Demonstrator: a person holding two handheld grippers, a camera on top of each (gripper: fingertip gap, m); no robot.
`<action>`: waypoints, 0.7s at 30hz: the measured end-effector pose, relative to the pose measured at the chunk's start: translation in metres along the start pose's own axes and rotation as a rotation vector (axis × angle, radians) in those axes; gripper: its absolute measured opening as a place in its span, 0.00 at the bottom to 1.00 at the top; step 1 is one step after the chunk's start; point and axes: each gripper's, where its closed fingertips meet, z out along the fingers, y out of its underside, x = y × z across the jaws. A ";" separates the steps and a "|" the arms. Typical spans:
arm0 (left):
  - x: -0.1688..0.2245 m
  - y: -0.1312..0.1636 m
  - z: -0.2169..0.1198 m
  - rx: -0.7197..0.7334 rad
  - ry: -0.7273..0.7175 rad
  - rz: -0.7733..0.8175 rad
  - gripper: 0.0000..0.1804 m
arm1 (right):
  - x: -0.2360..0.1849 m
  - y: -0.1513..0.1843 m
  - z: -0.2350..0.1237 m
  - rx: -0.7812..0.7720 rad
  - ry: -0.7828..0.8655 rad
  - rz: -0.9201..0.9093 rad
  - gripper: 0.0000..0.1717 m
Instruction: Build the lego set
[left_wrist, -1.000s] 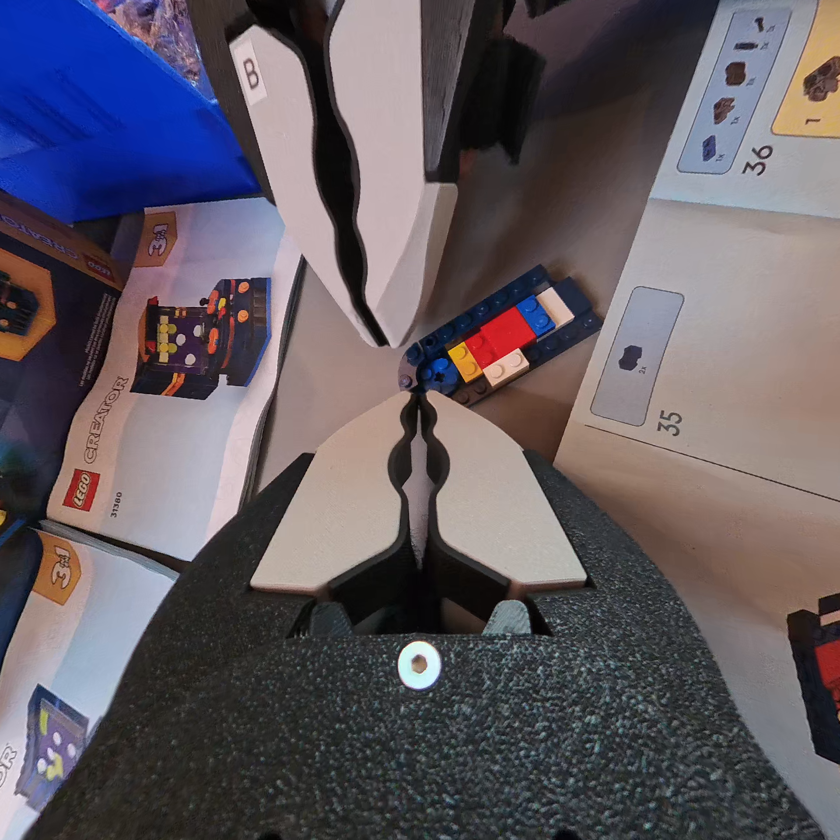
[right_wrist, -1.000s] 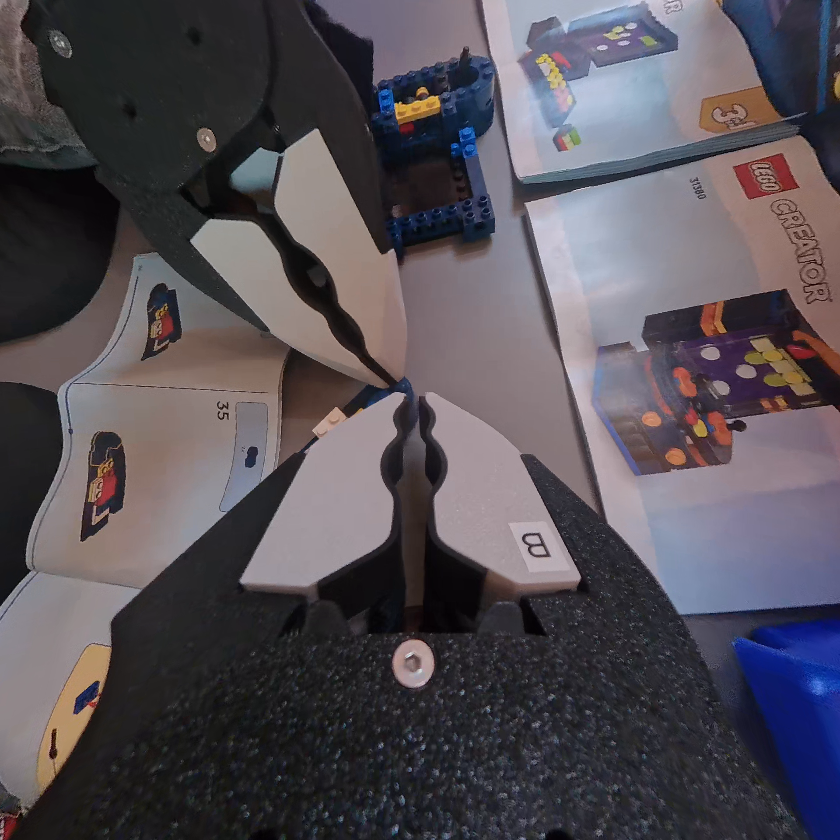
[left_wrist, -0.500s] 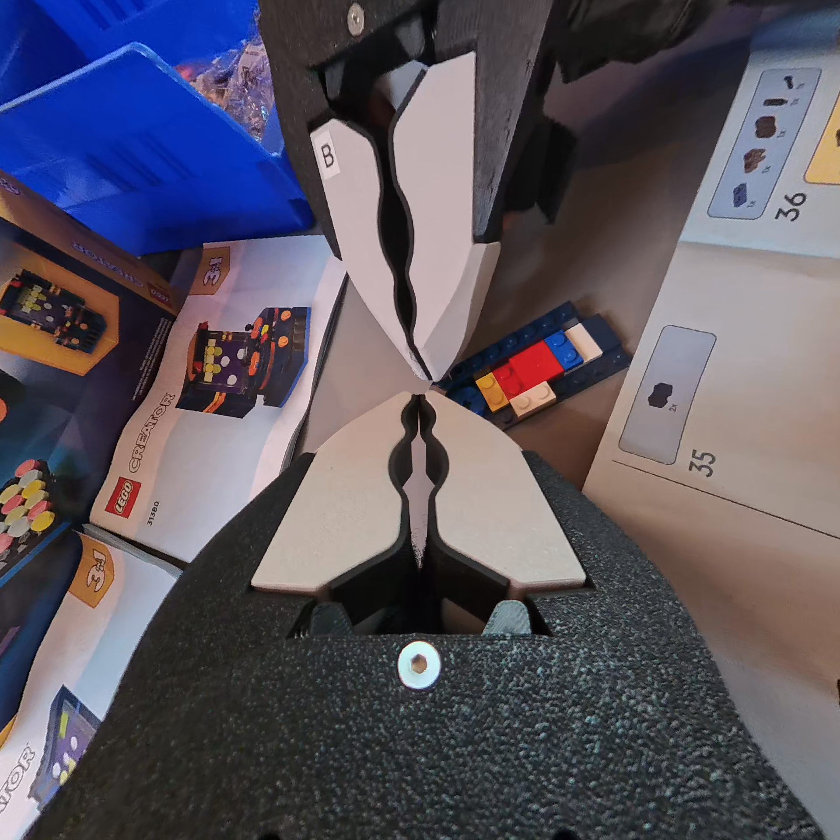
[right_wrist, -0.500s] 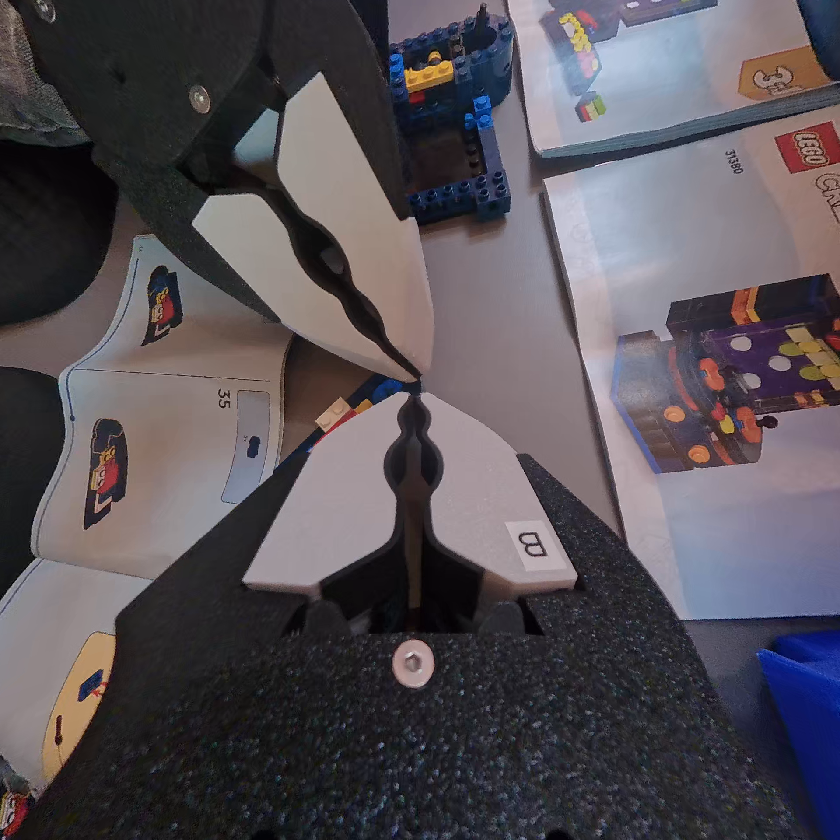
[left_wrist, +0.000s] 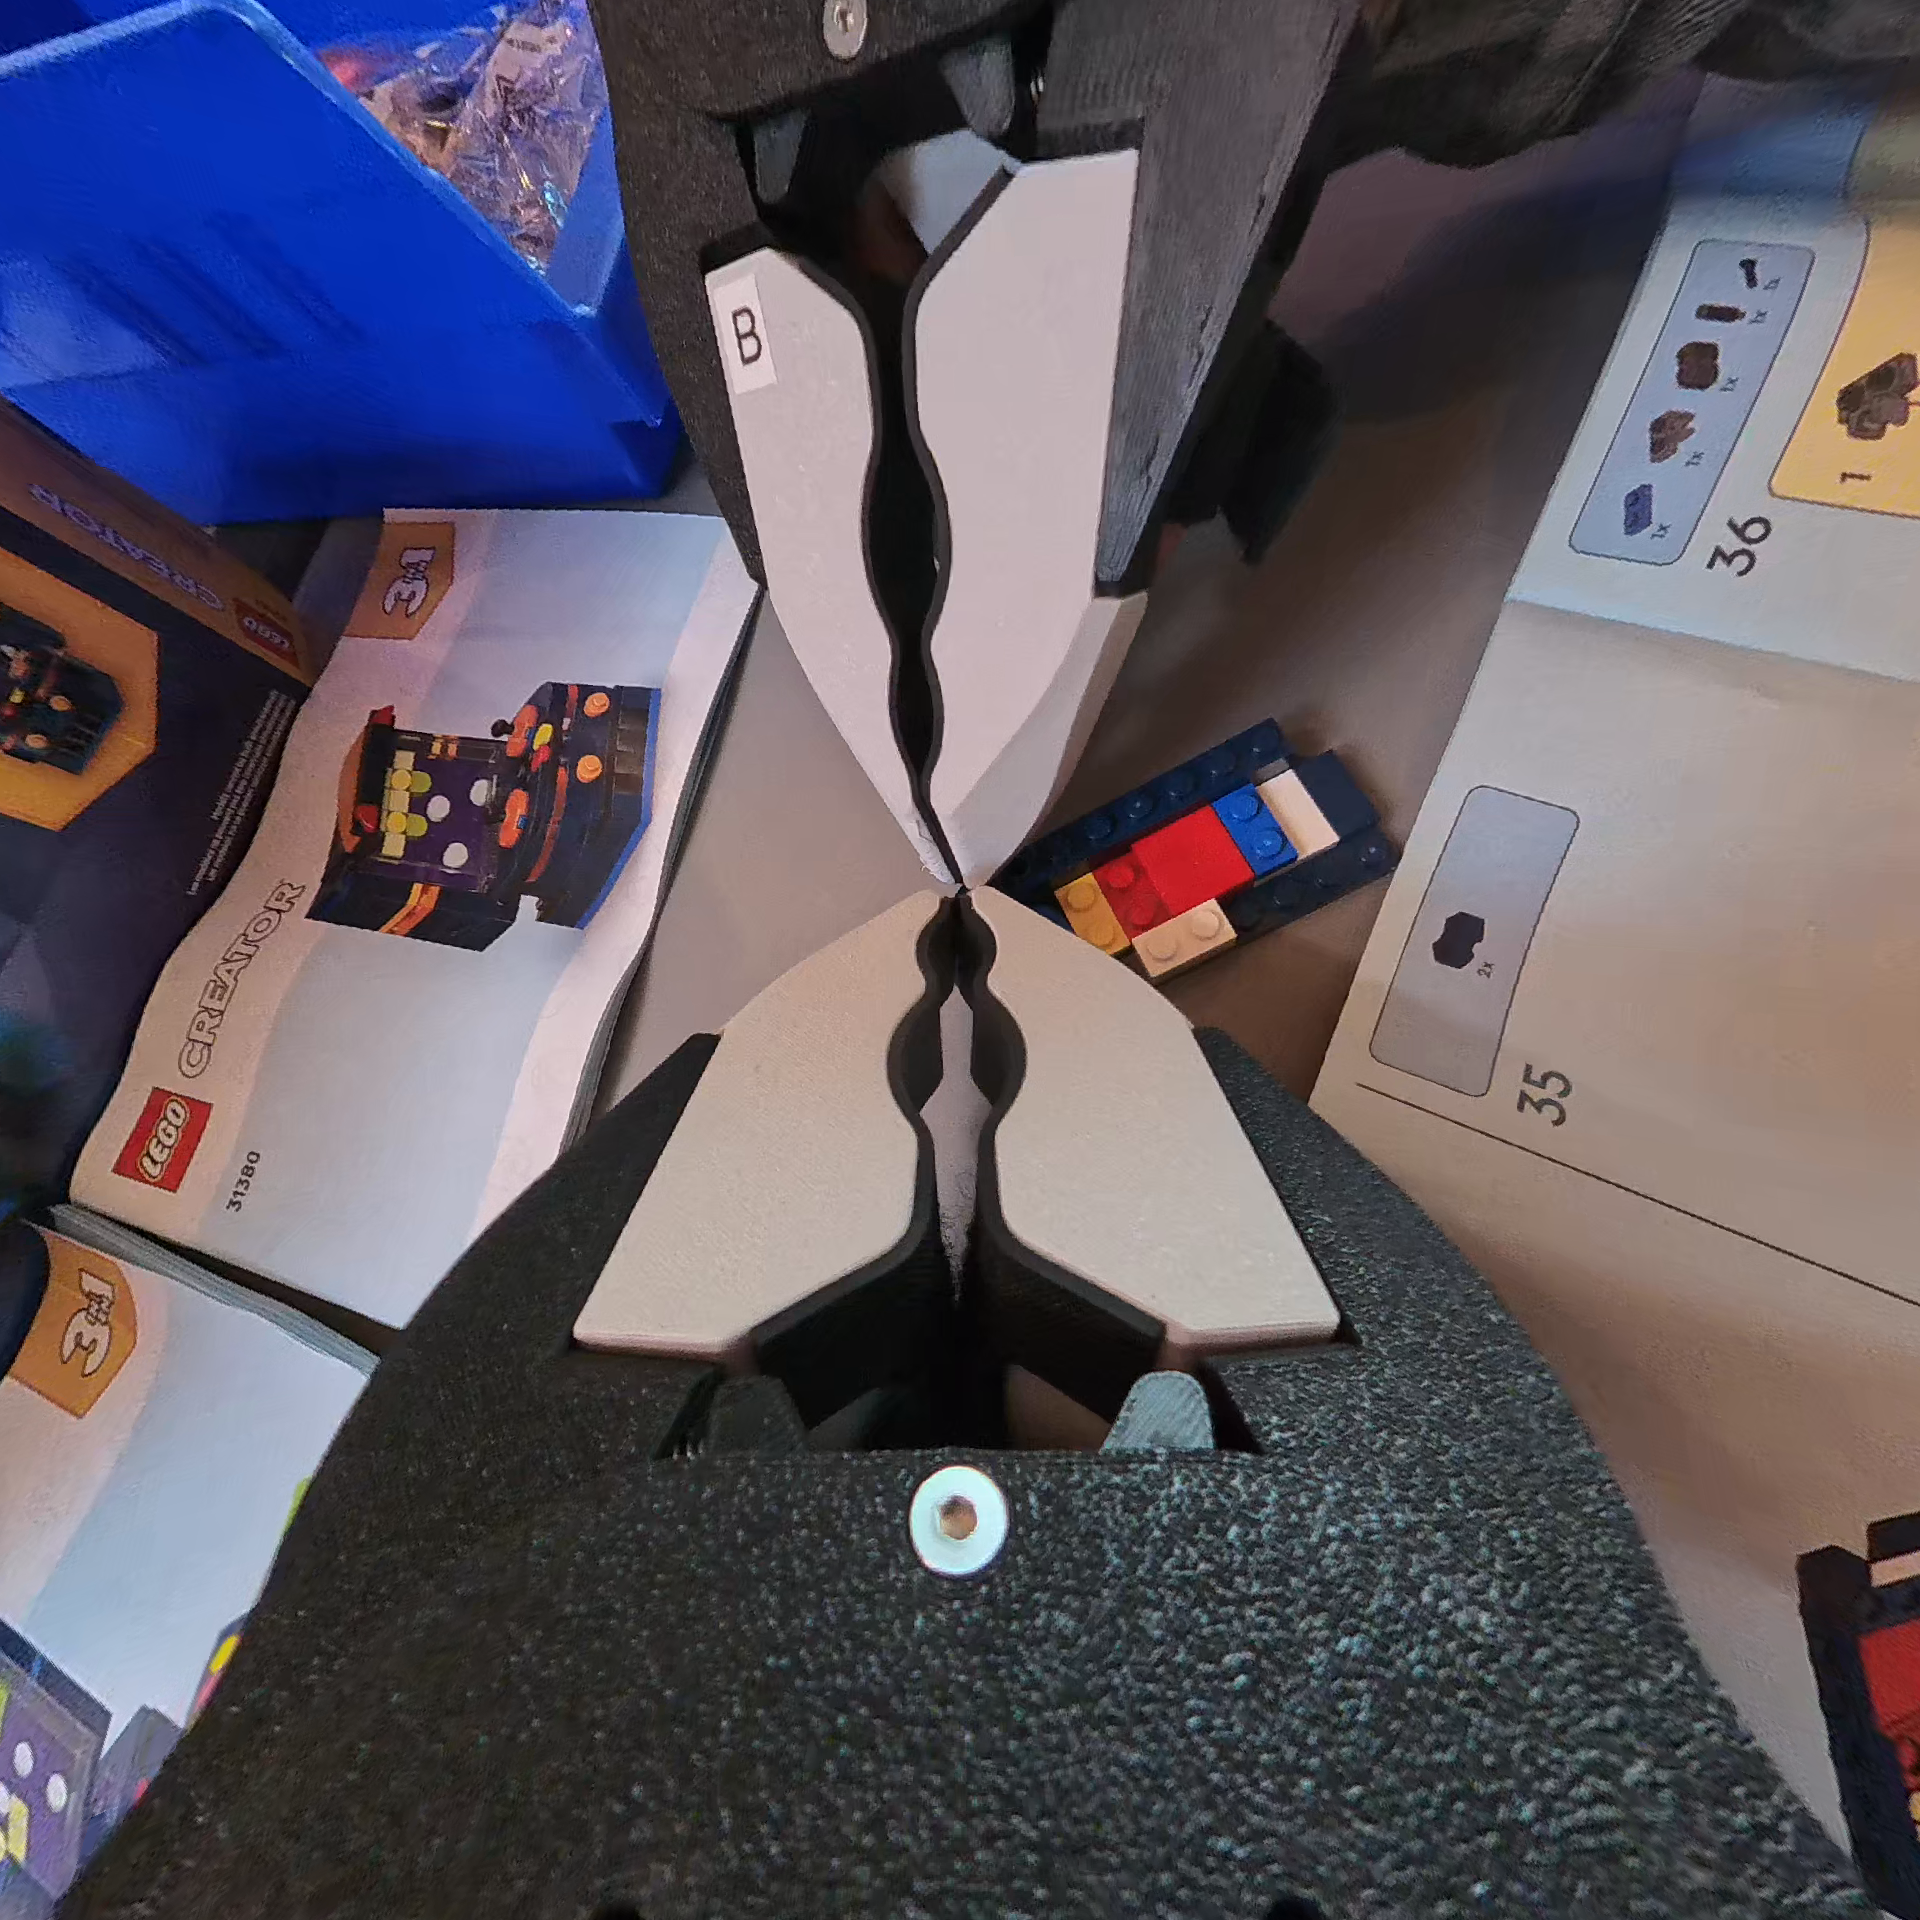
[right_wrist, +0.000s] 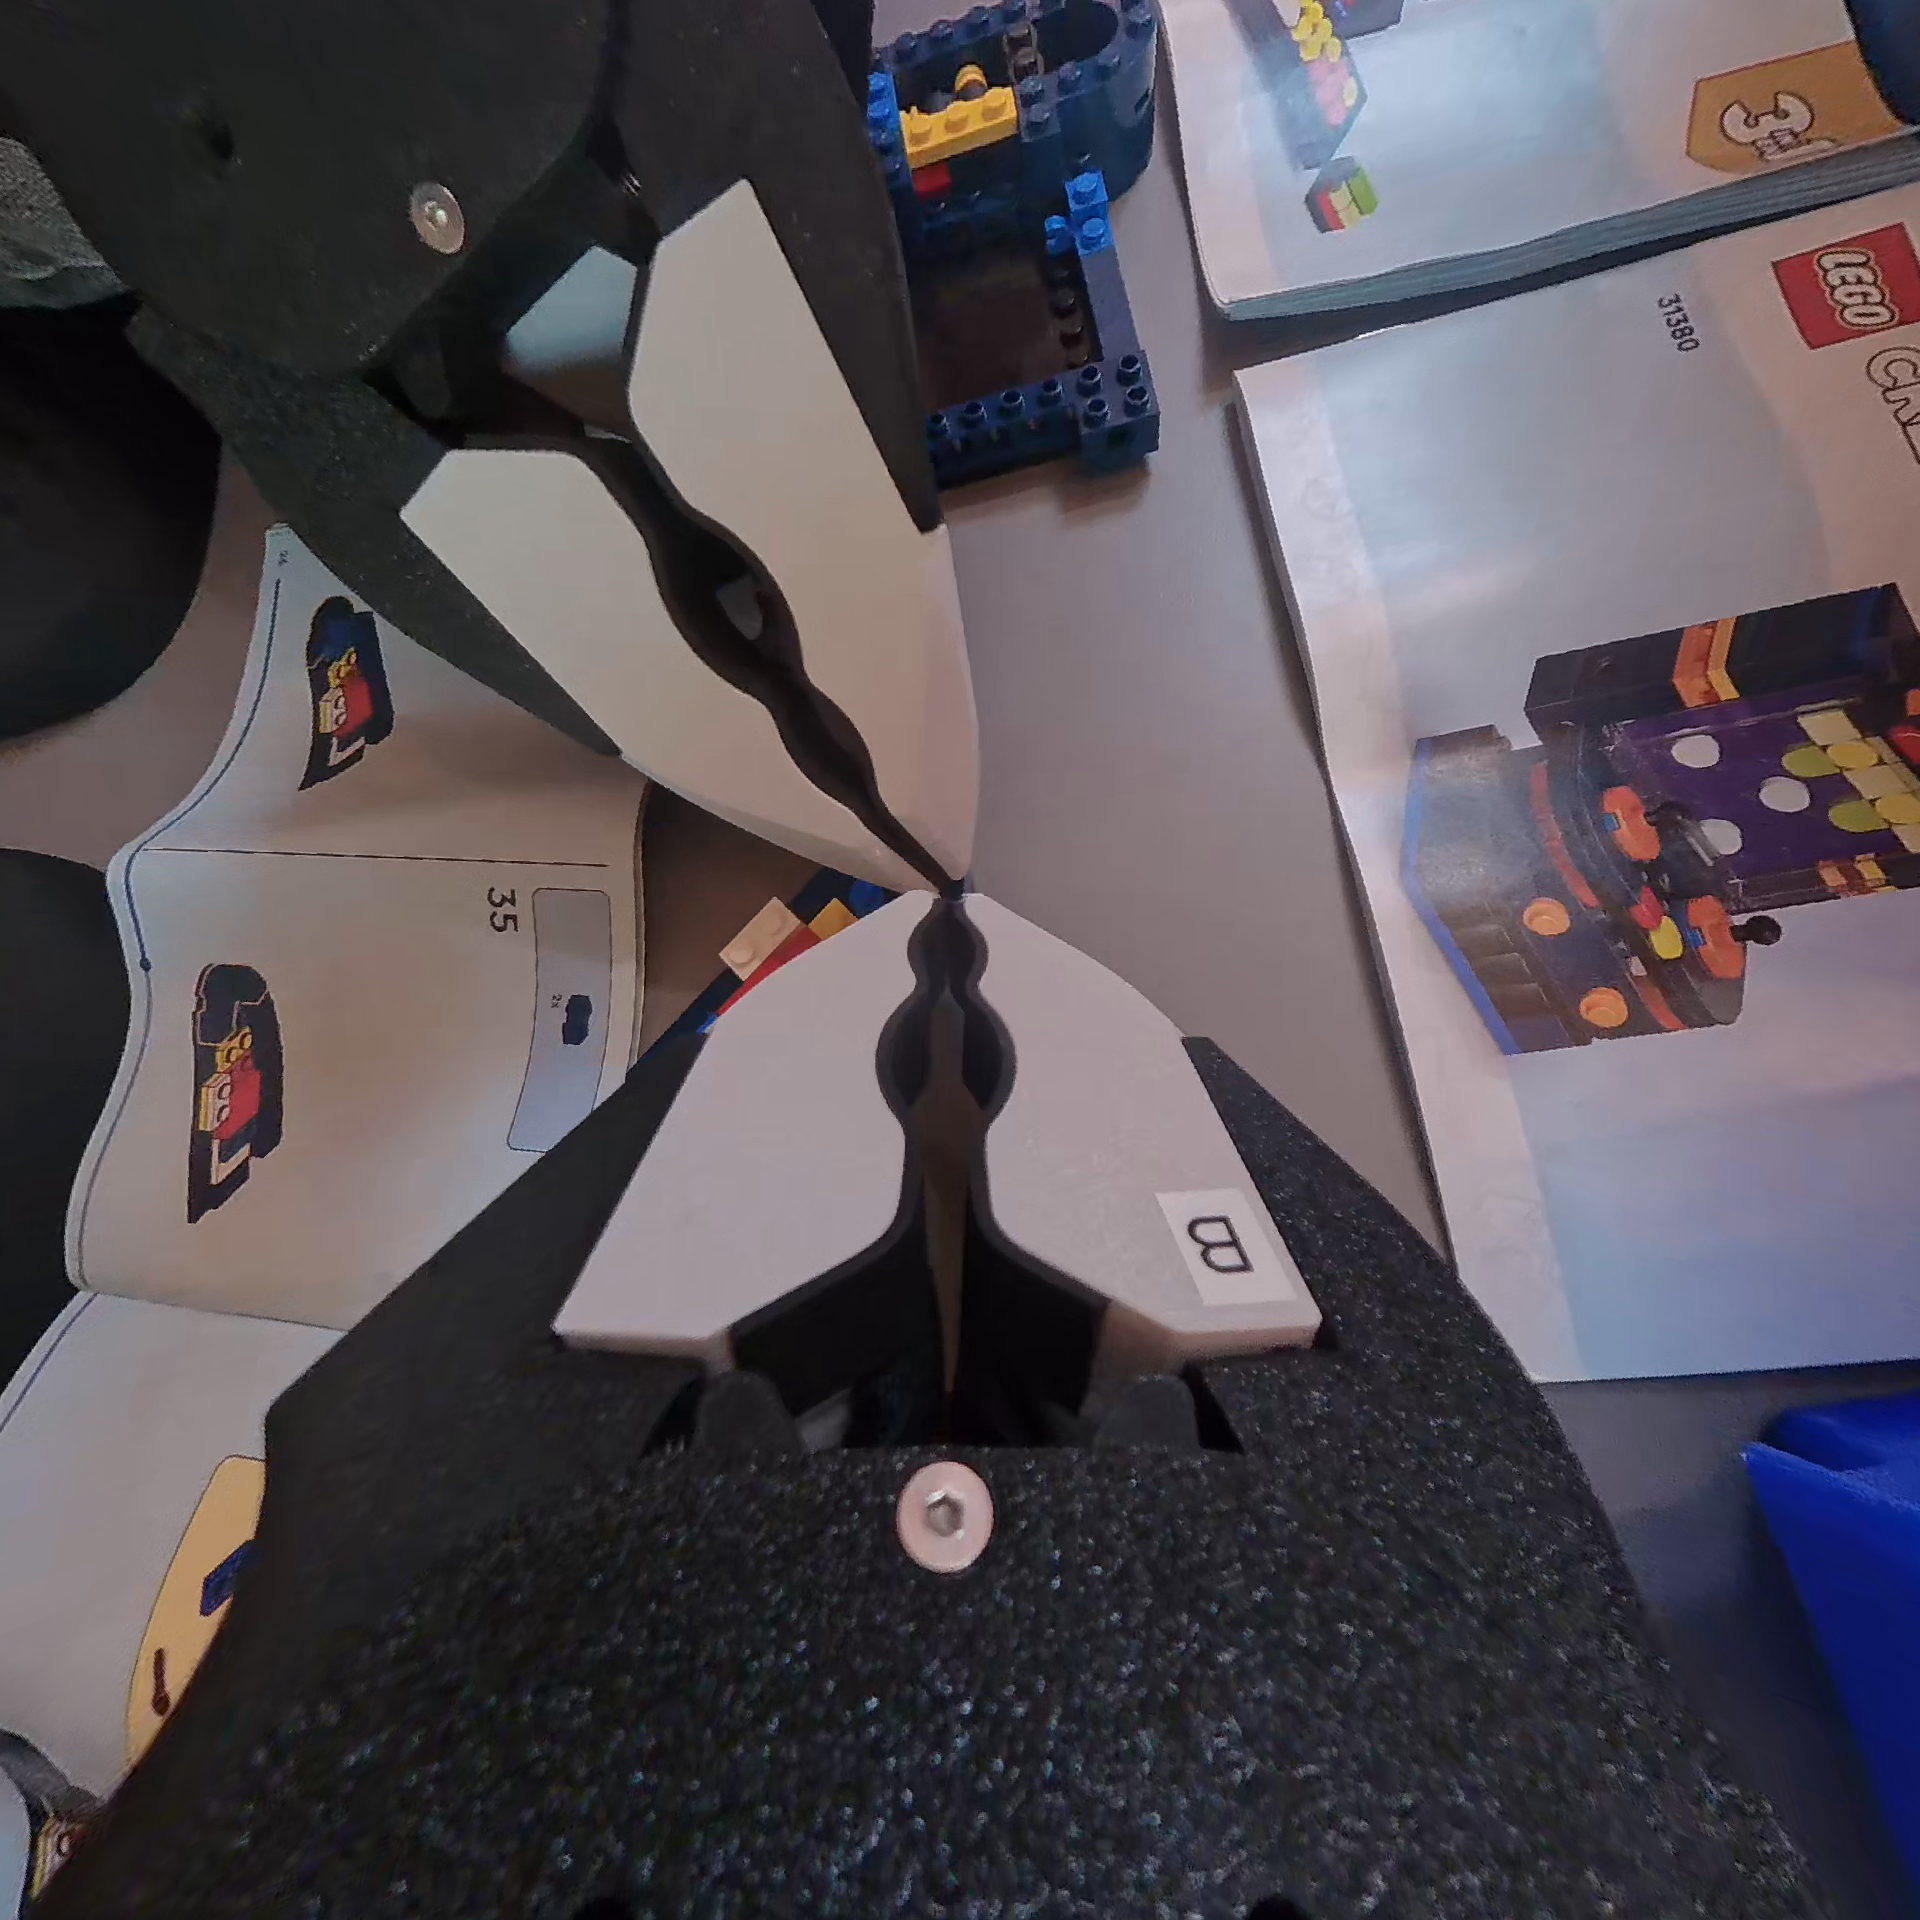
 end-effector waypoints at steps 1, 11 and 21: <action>0.000 0.000 0.000 0.001 0.003 -0.013 0.00 | 0.000 0.000 0.000 -0.003 0.003 0.003 0.01; -0.003 -0.001 -0.001 -0.012 -0.033 0.005 0.00 | 0.001 0.000 -0.001 -0.052 0.084 -0.111 0.00; 0.015 0.003 -0.093 0.030 0.257 -0.060 0.08 | -0.034 -0.061 -0.051 0.243 0.018 -0.211 0.12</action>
